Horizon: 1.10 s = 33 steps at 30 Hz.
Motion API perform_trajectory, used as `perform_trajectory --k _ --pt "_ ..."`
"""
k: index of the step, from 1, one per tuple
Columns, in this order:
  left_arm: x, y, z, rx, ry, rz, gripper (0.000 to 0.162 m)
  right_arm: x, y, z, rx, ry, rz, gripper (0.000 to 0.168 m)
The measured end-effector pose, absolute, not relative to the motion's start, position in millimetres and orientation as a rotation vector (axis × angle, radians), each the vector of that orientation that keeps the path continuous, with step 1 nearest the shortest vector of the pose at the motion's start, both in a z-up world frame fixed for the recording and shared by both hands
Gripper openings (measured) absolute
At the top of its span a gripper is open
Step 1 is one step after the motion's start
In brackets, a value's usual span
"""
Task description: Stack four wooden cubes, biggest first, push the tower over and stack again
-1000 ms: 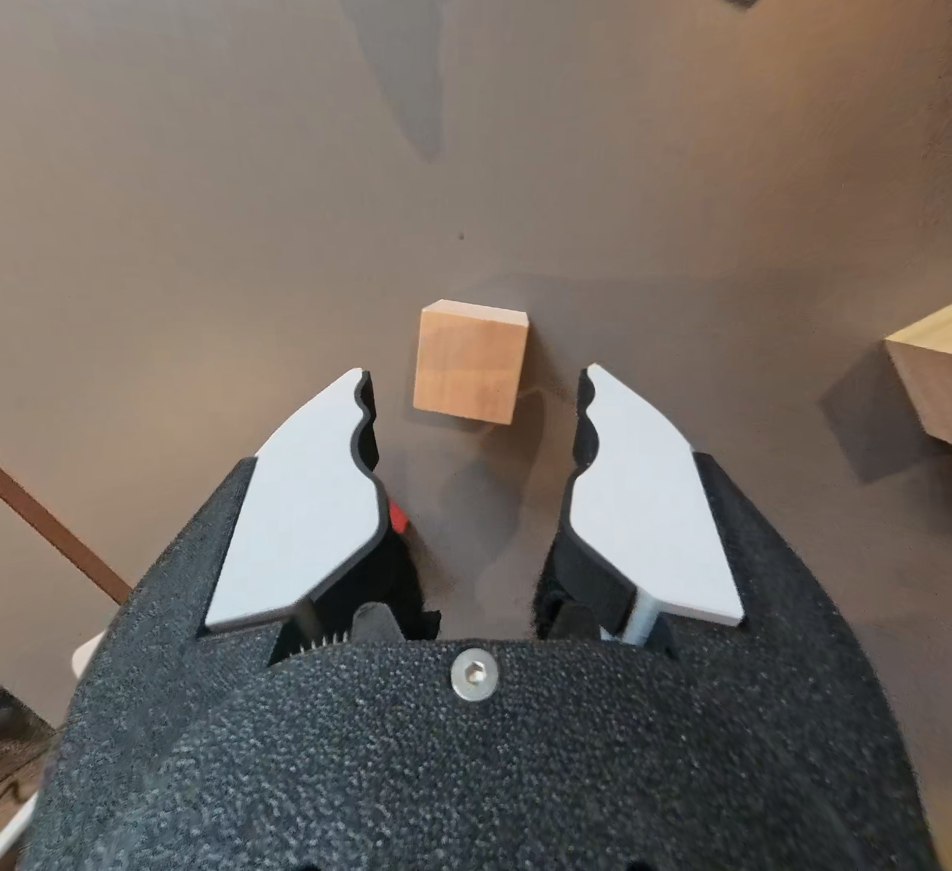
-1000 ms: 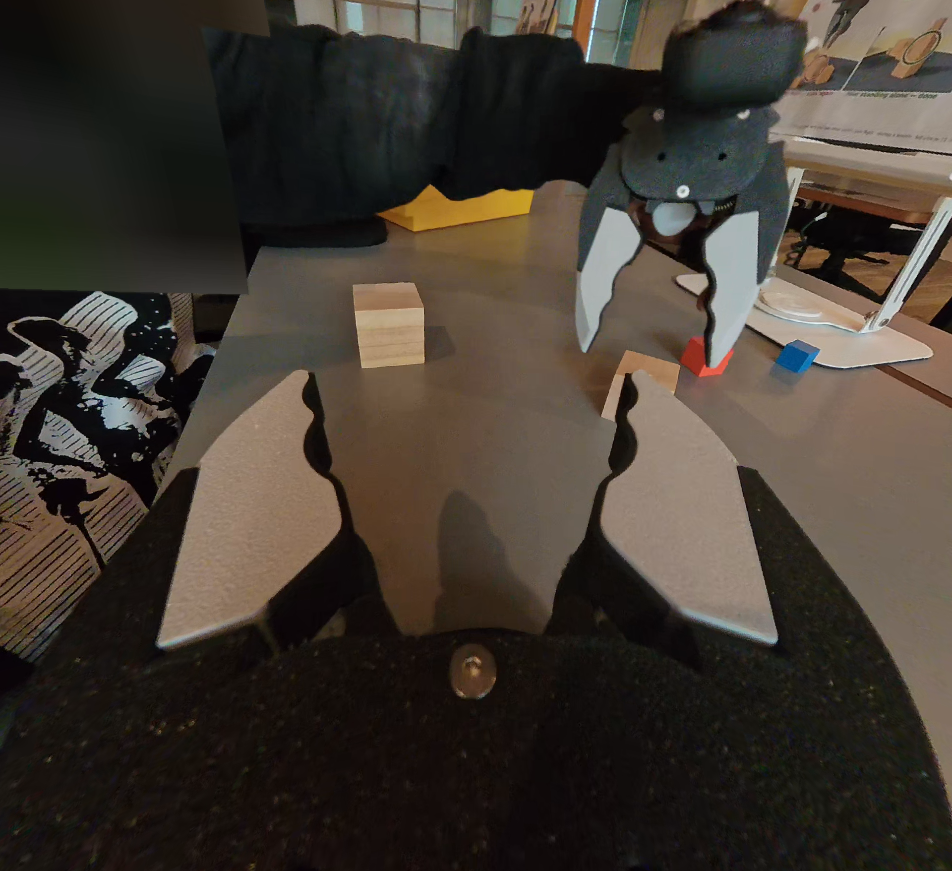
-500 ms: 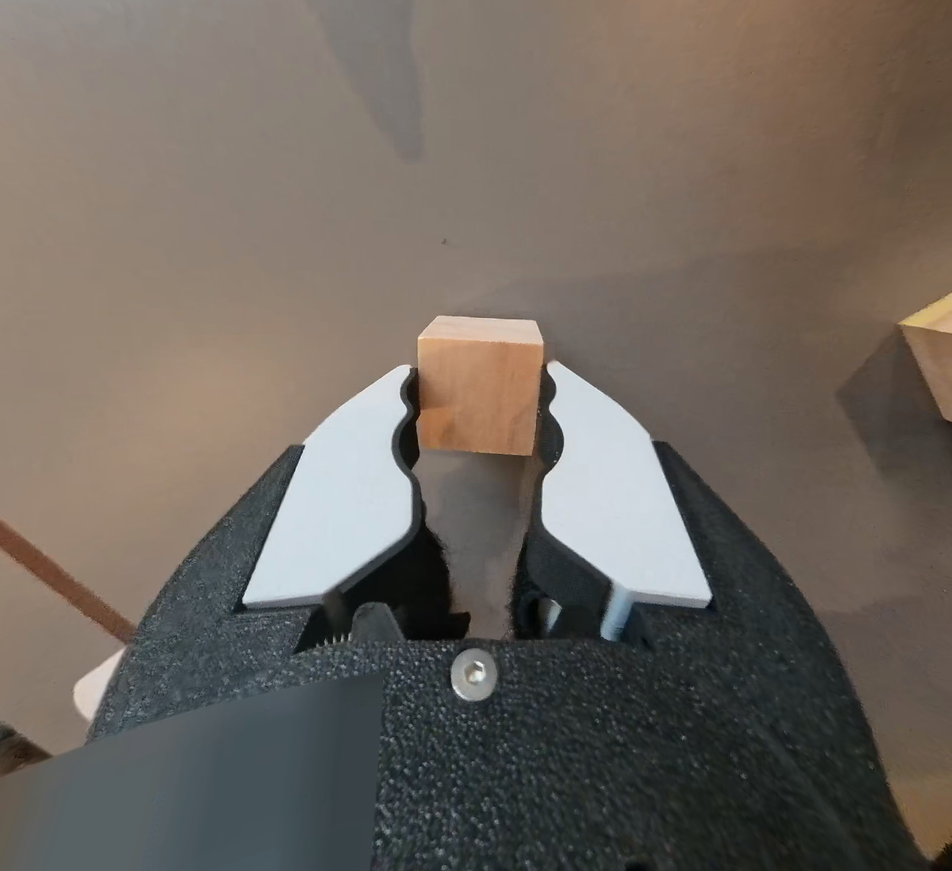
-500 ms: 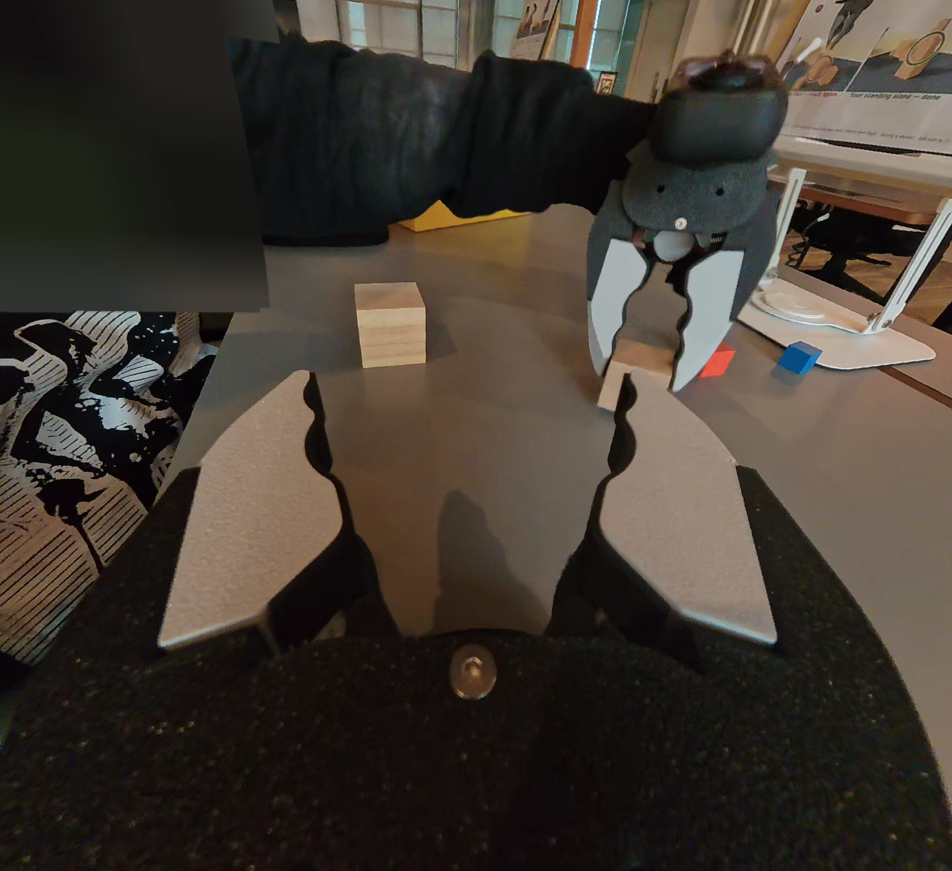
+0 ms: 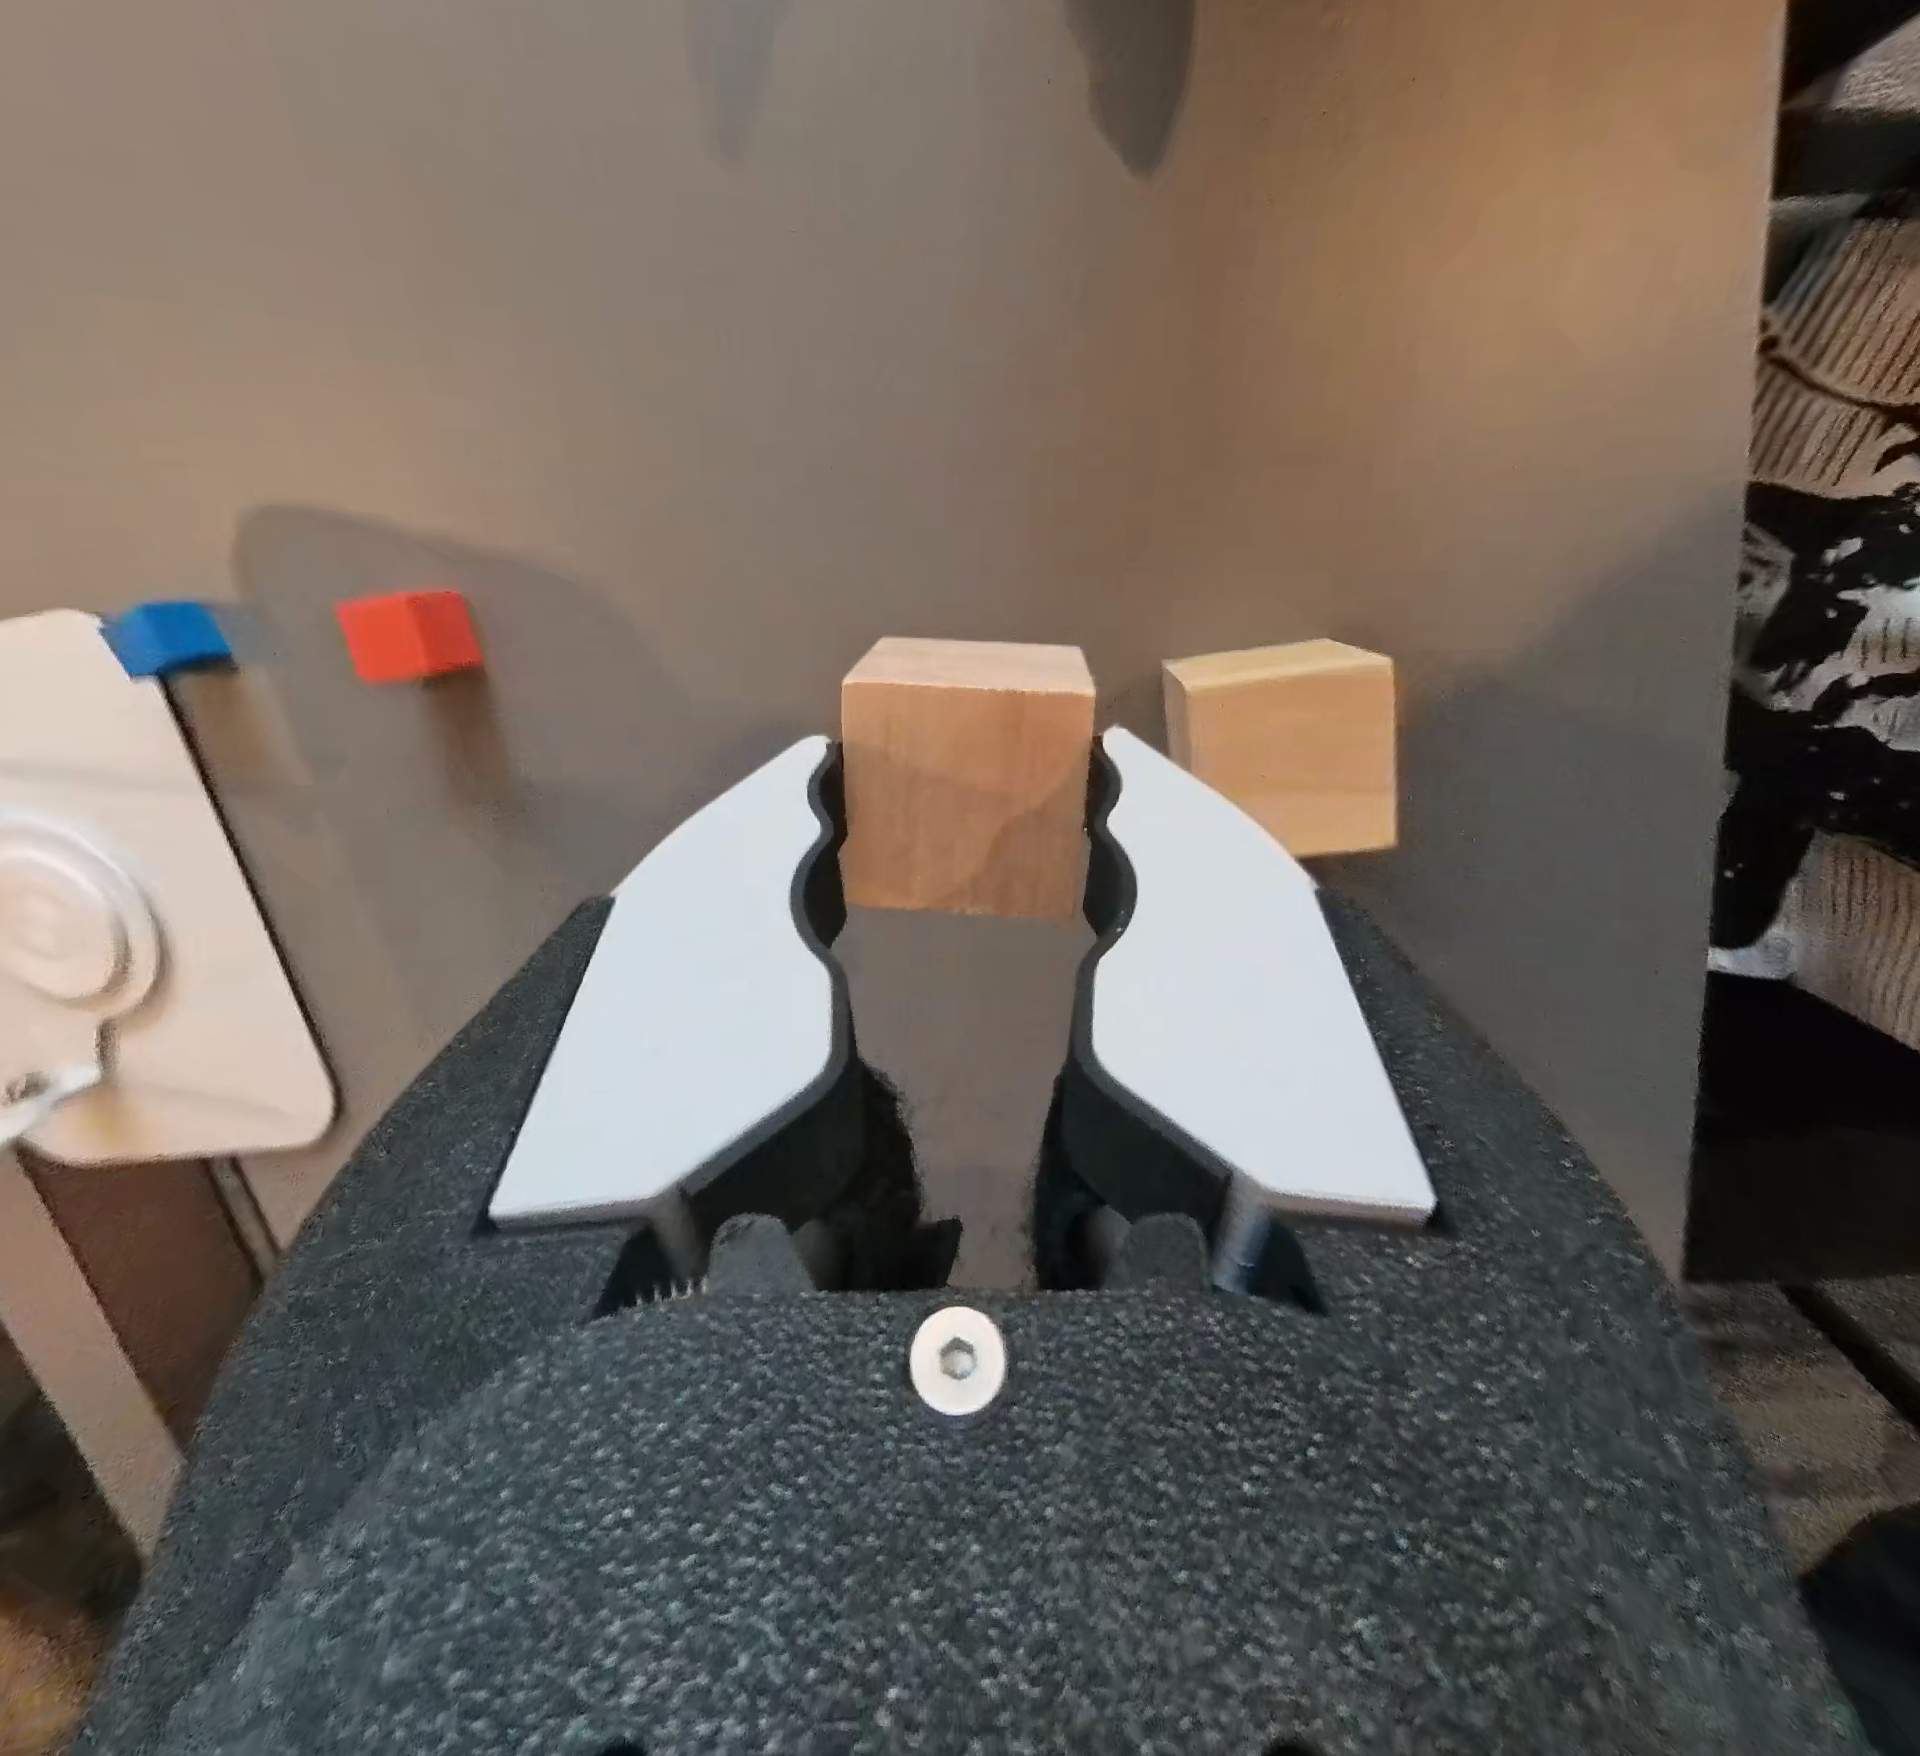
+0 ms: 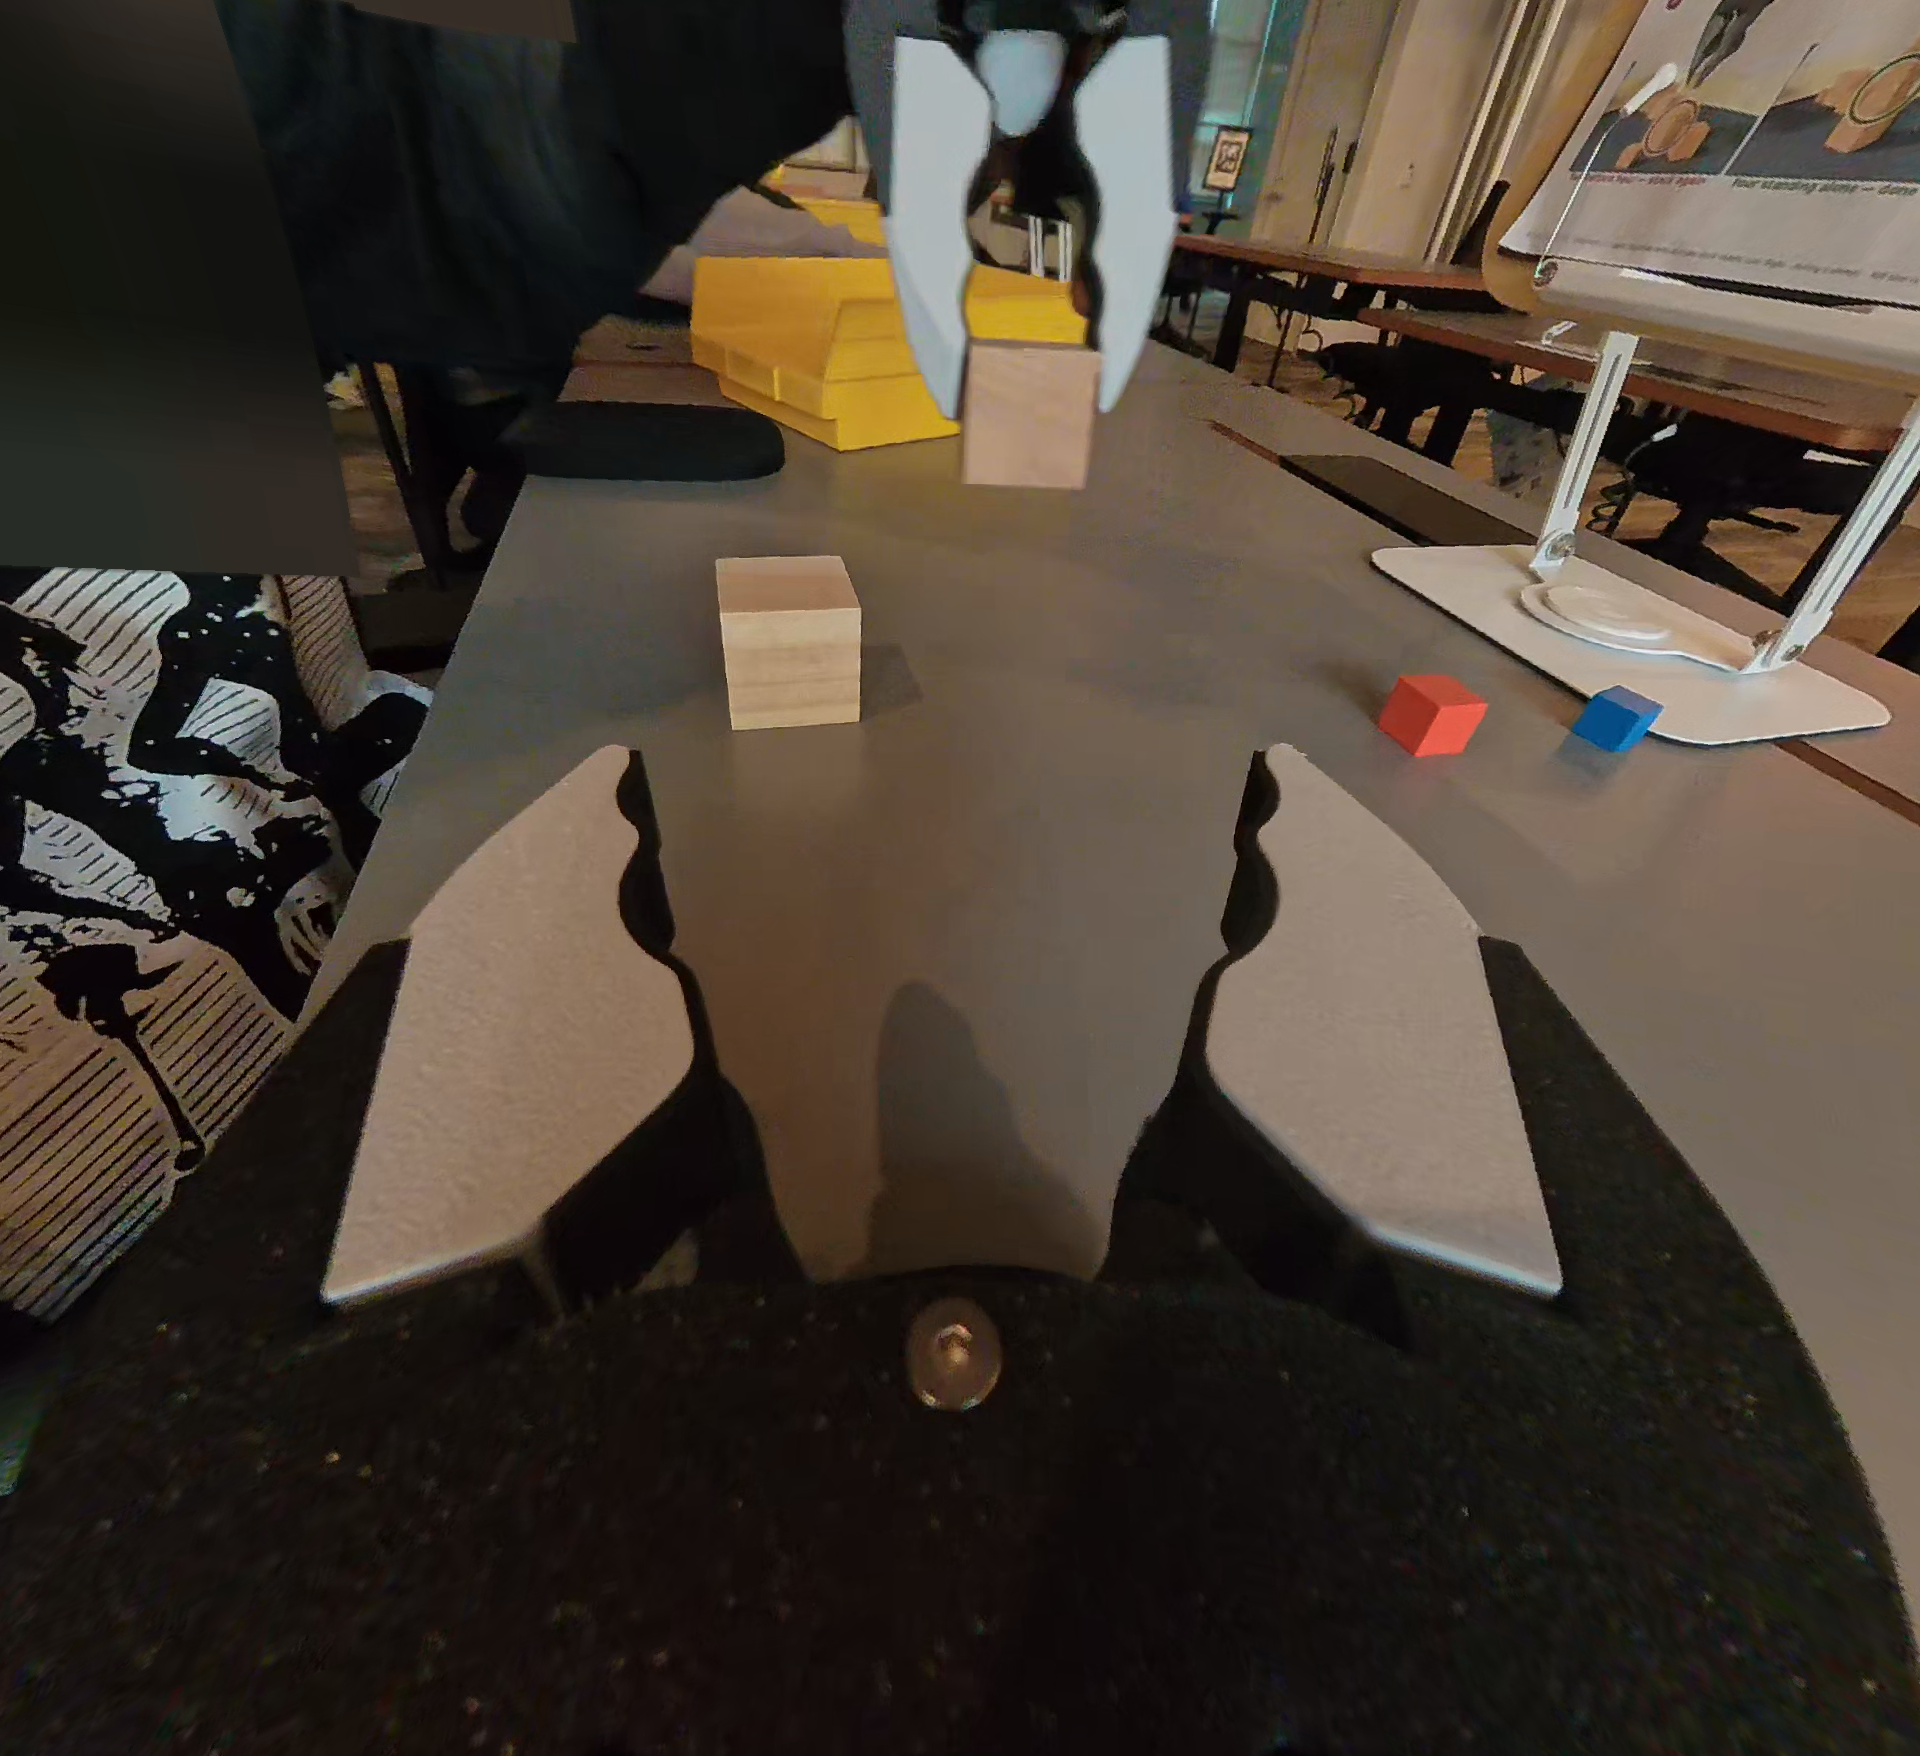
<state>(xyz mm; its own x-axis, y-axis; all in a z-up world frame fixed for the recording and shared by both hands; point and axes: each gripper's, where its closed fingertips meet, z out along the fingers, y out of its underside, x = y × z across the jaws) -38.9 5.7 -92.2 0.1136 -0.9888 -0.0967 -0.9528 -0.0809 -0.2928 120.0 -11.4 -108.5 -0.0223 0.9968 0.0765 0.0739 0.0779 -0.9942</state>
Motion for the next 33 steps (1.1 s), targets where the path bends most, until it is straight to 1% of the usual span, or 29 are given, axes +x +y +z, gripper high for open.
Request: perform_trajectory --k 6,12,20,33 --pt "-60 -36 -95 -2.217 1.788 -0.074 0.043 120 -11 -109 -1.200 -1.311 1.125 0.104" --pt "-58 -69 -112 -2.281 1.742 -0.135 0.043 120 -10 -109 -1.205 -1.306 1.125 0.104" --pt "-54 -74 -133 -2.313 1.747 -0.104 0.043 120 -10 -108 -1.204 -1.303 1.127 0.103" --pt "-47 -74 -143 -2.344 1.751 -0.123 0.044 120 -10 -108 -1.200 -1.300 1.127 0.103"
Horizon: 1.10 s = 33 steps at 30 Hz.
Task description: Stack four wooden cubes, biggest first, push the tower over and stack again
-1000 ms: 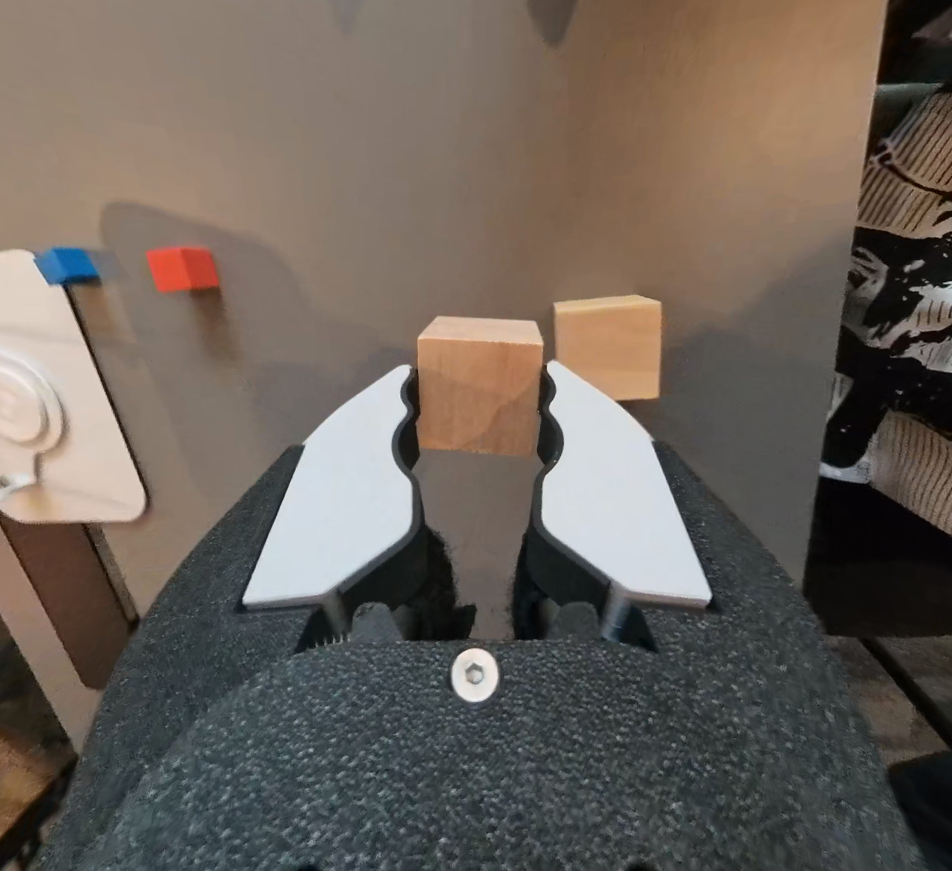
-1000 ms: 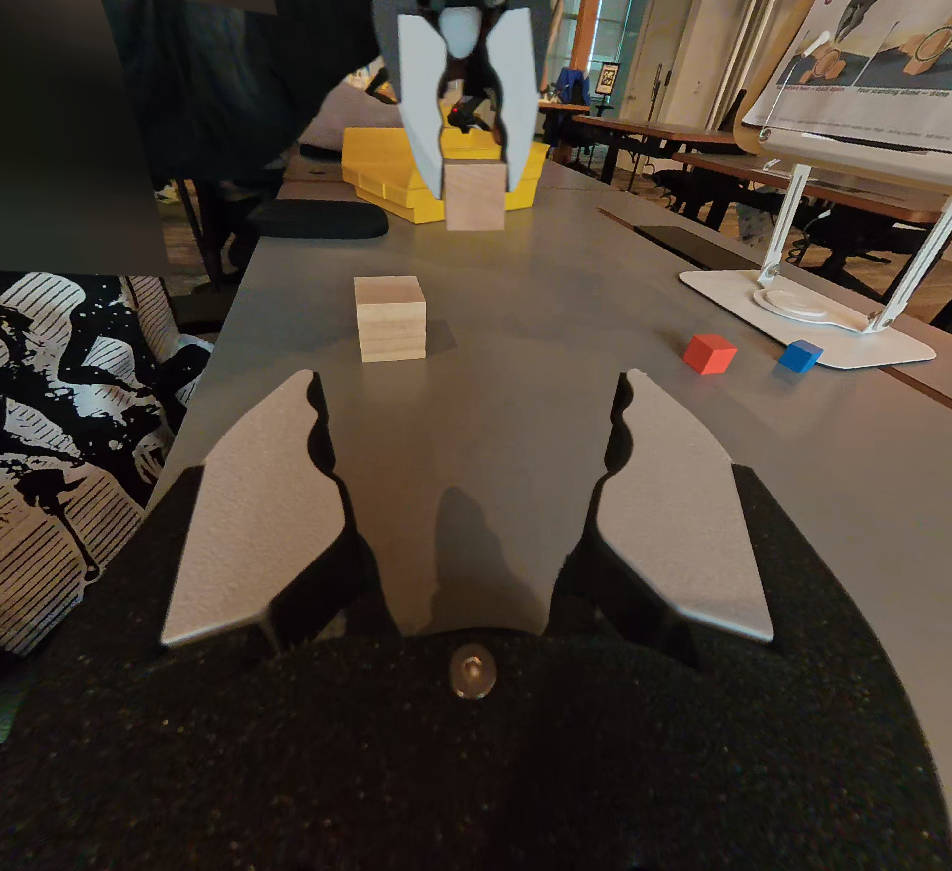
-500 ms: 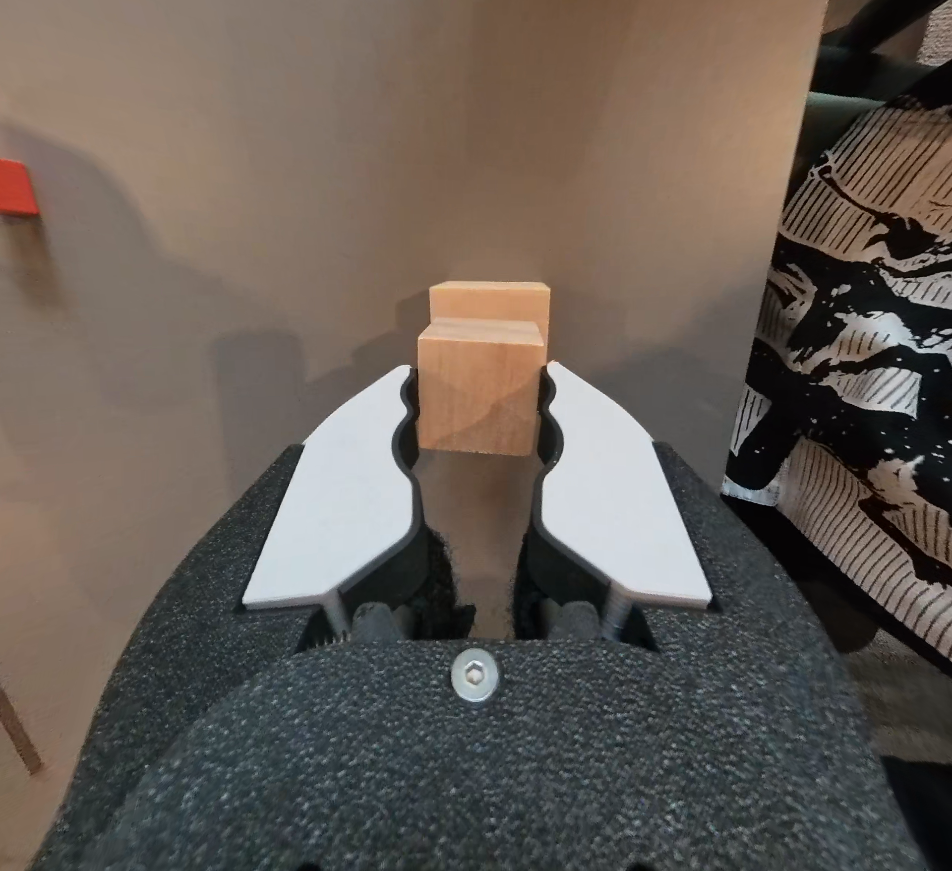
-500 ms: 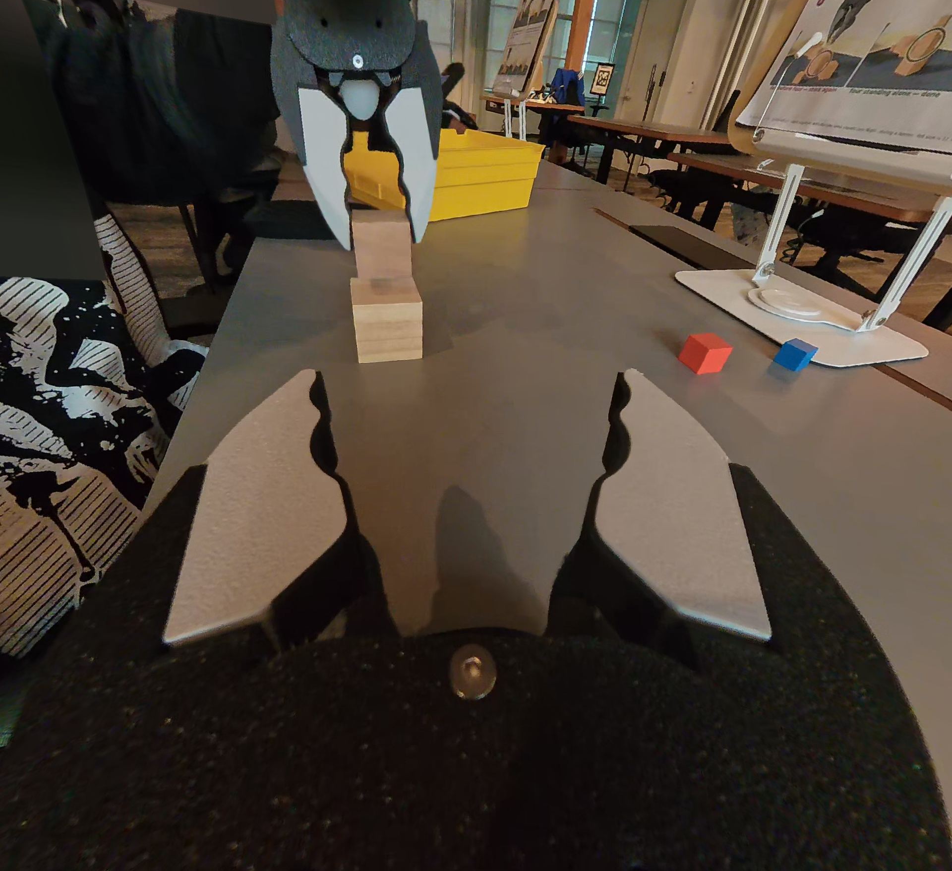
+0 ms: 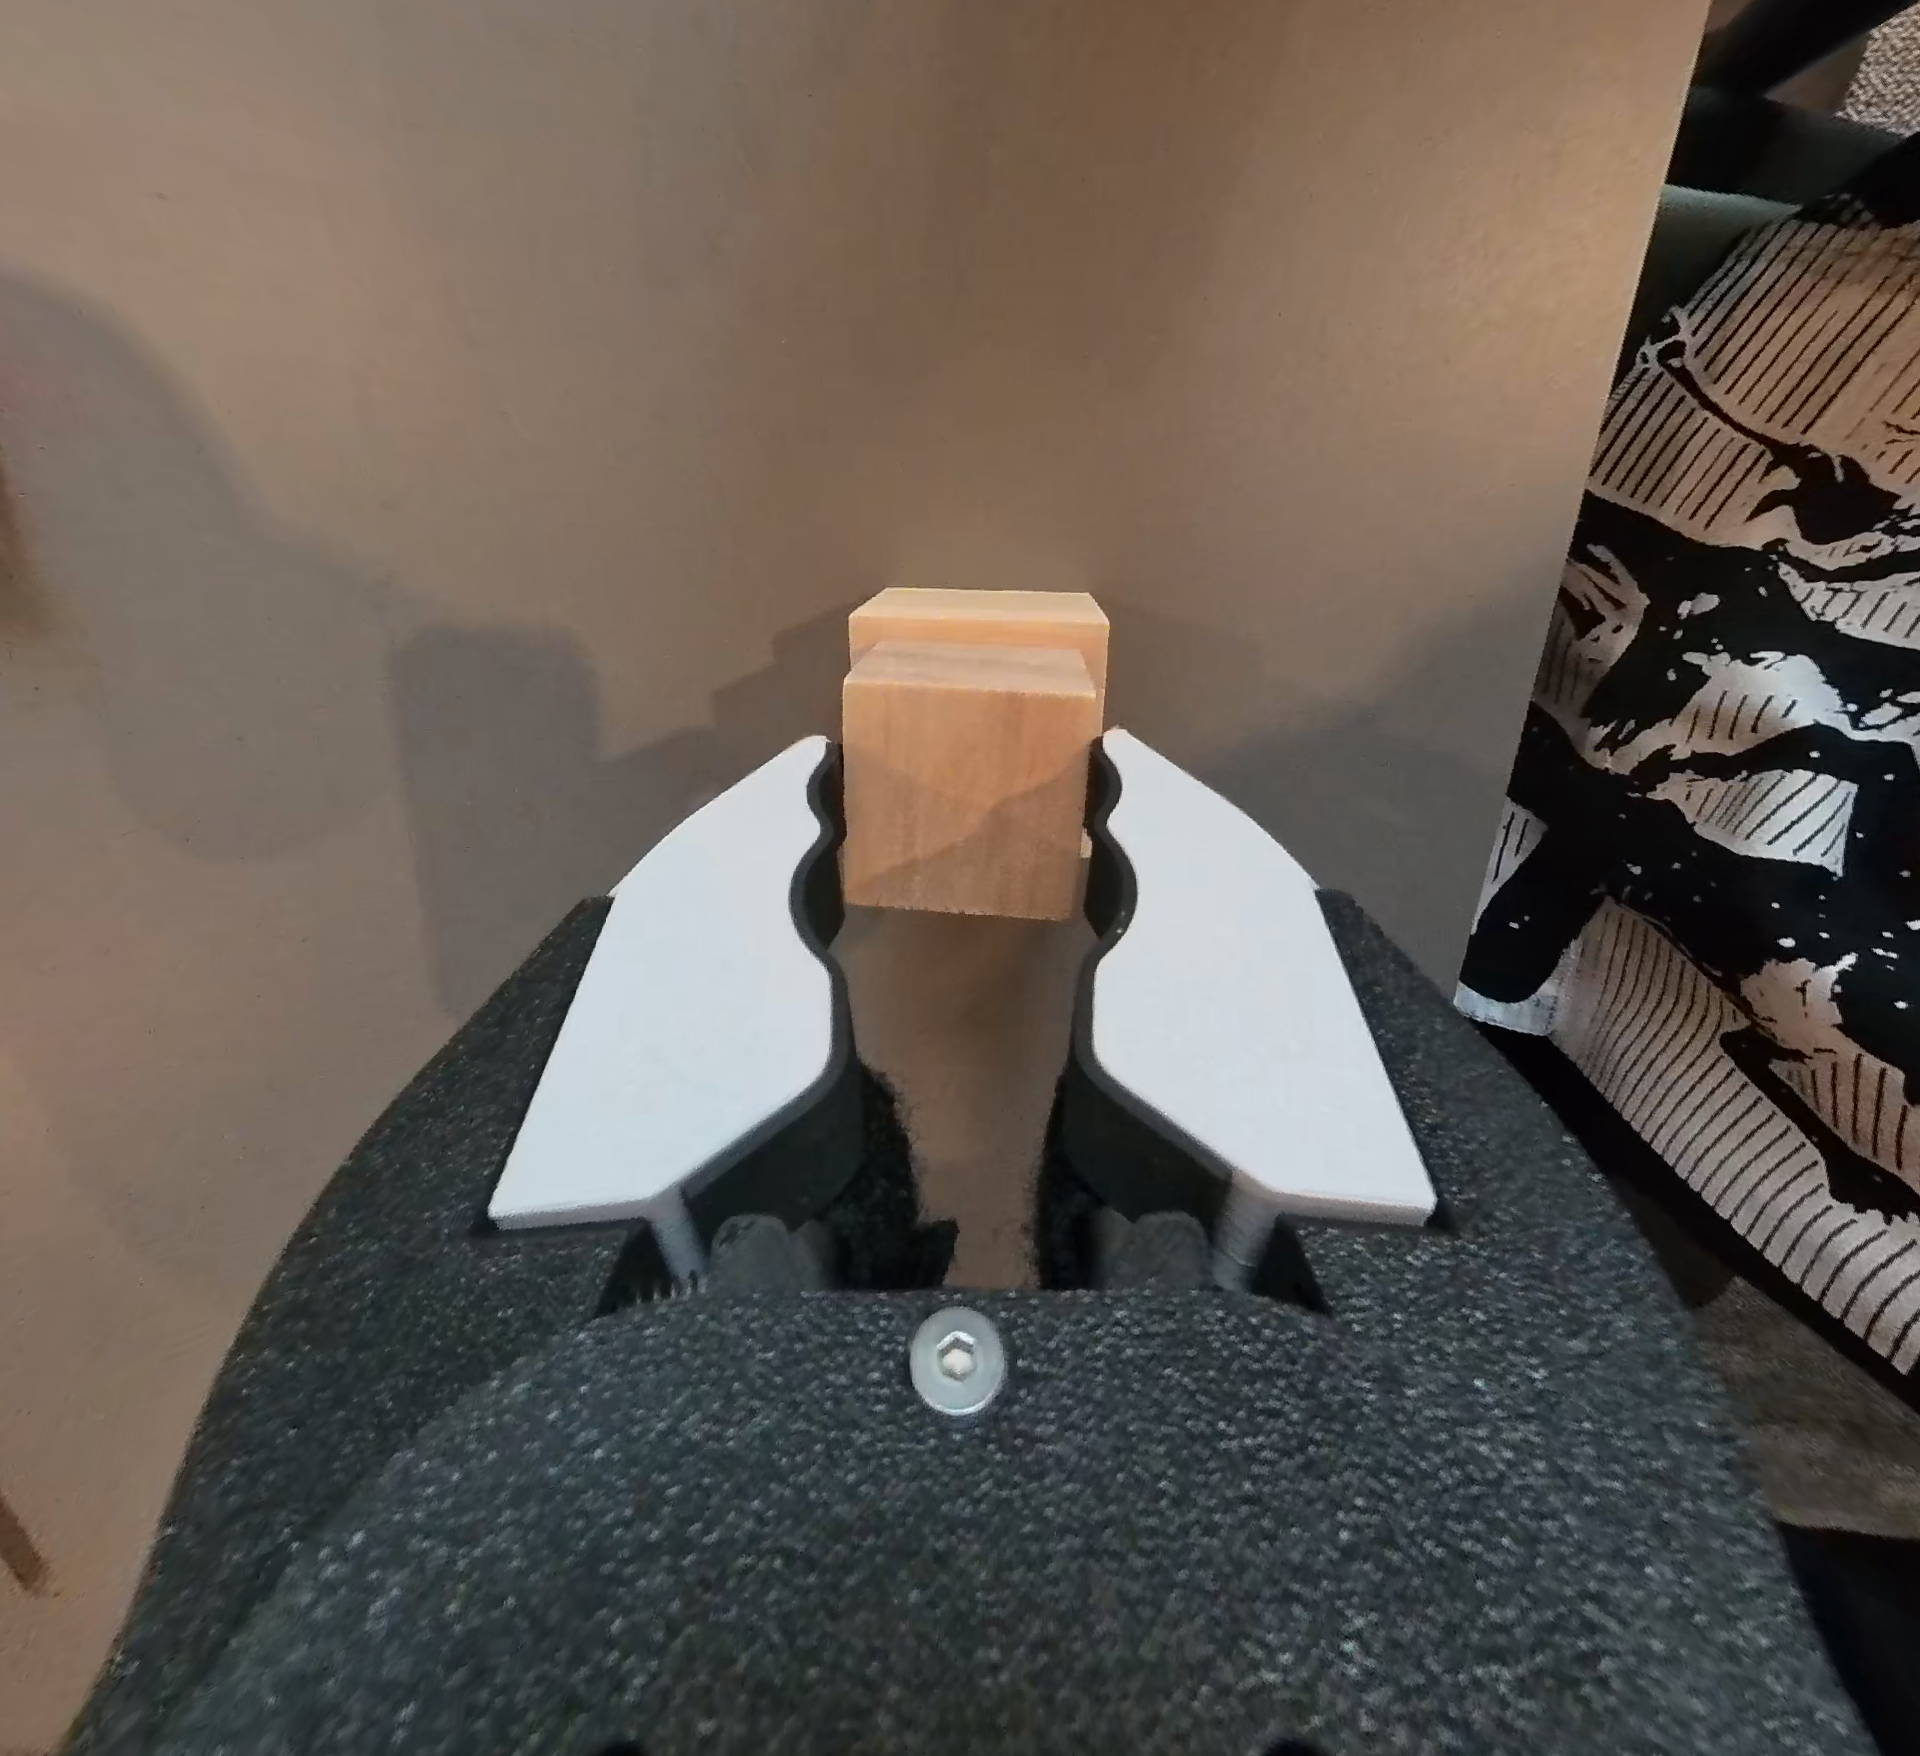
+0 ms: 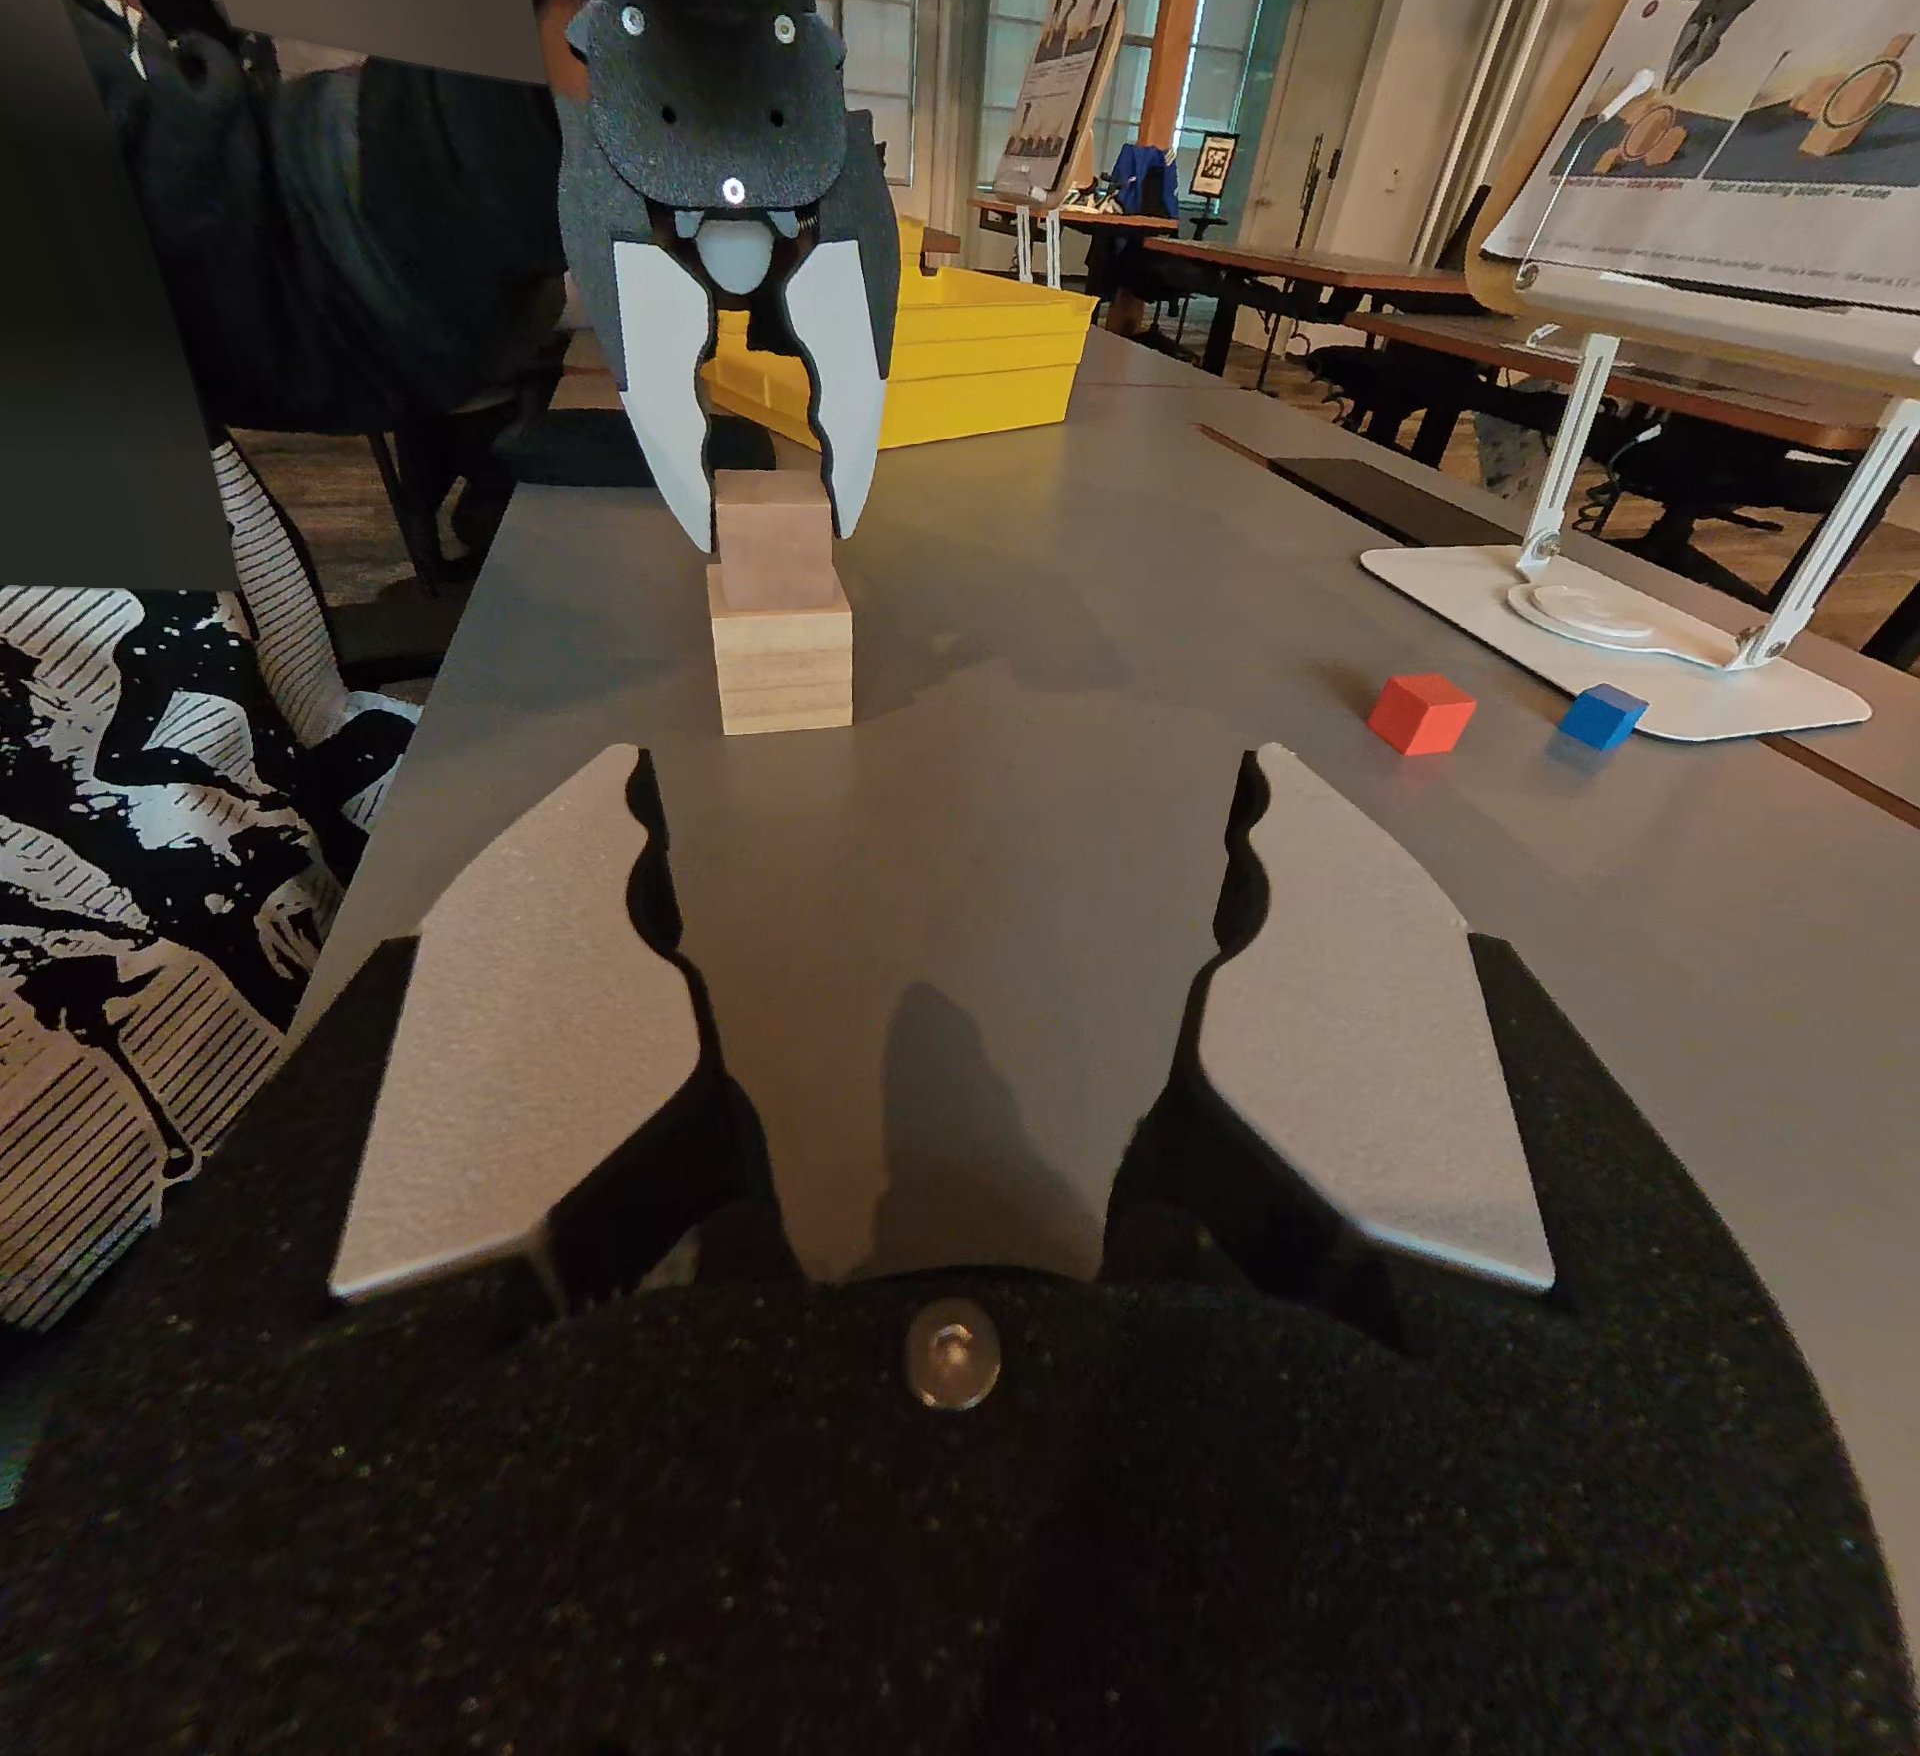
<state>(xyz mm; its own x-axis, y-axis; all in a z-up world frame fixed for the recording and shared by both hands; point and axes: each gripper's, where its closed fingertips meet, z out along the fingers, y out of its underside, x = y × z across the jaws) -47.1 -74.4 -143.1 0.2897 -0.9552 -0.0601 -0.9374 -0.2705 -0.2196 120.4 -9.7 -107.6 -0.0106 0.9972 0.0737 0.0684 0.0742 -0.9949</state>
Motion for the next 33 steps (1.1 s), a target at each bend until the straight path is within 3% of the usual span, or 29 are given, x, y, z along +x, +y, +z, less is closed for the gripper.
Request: perform_trajectory --k 3,6,9,17,22,33 --pt "-47 -75 -143 -2.344 1.762 -0.115 0.045 120 -9 -108 -1.202 -1.298 1.128 0.102" --pt "-49 -75 -145 -2.367 1.757 -0.096 0.073 120 -9 -107 -1.202 -1.295 1.130 0.102" --pt "-50 -73 -142 -2.361 1.744 -0.091 0.081 120 -9 -107 -1.201 -1.294 1.130 0.101" --pt "-48 -43 -104 -2.274 1.618 -0.208 0.087 120 -10 -108 -1.202 -1.302 1.122 0.101" --pt "-58 22 -86 -2.223 1.470 -0.175 0.082 120 -10 -108 -1.200 -1.303 1.126 0.101" --pt "-66 139 -132 -2.239 1.459 -0.198 0.080 117 -19 -114 -1.204 -1.388 1.184 0.103"
